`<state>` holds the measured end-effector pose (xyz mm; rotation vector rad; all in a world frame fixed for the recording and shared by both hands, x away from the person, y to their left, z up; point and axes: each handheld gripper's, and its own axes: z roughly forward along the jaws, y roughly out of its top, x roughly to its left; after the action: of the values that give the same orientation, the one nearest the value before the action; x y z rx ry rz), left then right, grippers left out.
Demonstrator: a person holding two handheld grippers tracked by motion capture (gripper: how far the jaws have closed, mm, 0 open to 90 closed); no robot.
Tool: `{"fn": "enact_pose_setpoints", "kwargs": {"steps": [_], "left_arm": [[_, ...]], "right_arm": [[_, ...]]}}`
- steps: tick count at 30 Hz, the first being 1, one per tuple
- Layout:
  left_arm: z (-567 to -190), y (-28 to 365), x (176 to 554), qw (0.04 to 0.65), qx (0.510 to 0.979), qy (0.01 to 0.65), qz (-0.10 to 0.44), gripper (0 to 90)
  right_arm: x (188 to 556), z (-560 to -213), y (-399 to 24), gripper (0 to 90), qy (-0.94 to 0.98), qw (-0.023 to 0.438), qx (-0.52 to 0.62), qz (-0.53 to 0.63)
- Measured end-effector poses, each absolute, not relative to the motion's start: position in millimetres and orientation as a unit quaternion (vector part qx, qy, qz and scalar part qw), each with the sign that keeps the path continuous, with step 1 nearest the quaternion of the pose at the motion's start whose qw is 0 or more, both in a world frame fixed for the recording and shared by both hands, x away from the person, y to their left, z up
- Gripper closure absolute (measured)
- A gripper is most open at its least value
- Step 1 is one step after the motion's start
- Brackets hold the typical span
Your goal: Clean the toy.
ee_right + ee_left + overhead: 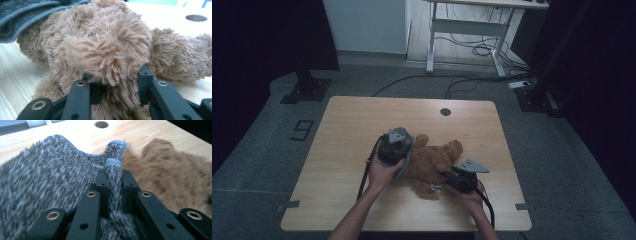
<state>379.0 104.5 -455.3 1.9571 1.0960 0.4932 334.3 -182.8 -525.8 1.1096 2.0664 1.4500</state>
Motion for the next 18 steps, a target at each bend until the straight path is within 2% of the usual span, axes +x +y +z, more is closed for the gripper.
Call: {"fn": "enact_pose_setpoints", "kwargs": {"steps": [6,10,13,16,18], "left_arm": [[-468,150,373,0.389,0.754,0.477,0.228,79.1],[-499,161,371,0.367,0.759,0.496,0.207,79.4],[-518,166,375,0.365,0.757,0.517,0.164,79.4],[-522,172,379,0.377,0.749,0.527,0.136,79.2],[-516,174,382,0.385,0.745,0.528,0.136,79.2]], "right_arm": [[334,-526,-182,65.0,0.735,0.192,0.397,0.516],[334,-527,-183,65.0,0.734,0.191,0.397,0.517],[335,-527,-183,65.1,0.732,0.192,0.399,0.518],[334,-527,-183,65.1,0.733,0.193,0.398,0.517],[335,-527,-183,65.1,0.731,0.192,0.401,0.518]]}}
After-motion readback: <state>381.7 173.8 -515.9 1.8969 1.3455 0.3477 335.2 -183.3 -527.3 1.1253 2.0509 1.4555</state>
